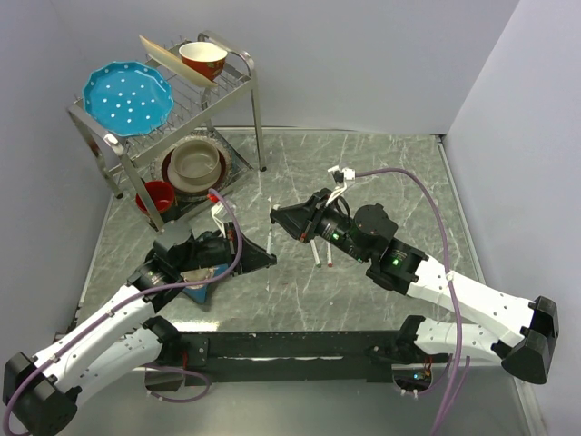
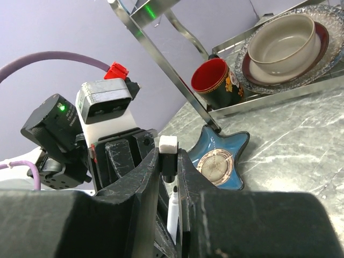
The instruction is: Insert the pens into the pen caps
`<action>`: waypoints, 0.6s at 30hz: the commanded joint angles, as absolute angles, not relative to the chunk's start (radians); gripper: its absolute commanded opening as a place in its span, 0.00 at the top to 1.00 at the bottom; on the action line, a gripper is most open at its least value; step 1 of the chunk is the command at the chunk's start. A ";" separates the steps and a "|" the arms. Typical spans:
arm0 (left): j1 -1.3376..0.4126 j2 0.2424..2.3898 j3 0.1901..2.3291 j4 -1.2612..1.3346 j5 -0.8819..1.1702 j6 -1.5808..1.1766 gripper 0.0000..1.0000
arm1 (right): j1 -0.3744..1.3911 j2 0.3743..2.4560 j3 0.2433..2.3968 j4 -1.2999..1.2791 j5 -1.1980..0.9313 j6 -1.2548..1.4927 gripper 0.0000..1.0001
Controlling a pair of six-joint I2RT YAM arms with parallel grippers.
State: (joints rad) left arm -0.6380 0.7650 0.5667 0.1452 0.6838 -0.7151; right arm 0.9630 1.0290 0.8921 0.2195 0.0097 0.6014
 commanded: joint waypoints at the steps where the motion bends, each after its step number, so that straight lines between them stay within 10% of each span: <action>1: -0.635 0.747 0.571 0.175 0.684 -0.693 0.99 | 0.954 1.029 0.934 0.230 -0.018 0.594 1.00; 18: -0.635 0.741 0.558 0.186 0.689 -0.686 0.99 | 0.954 1.057 0.943 0.192 -0.052 0.603 1.00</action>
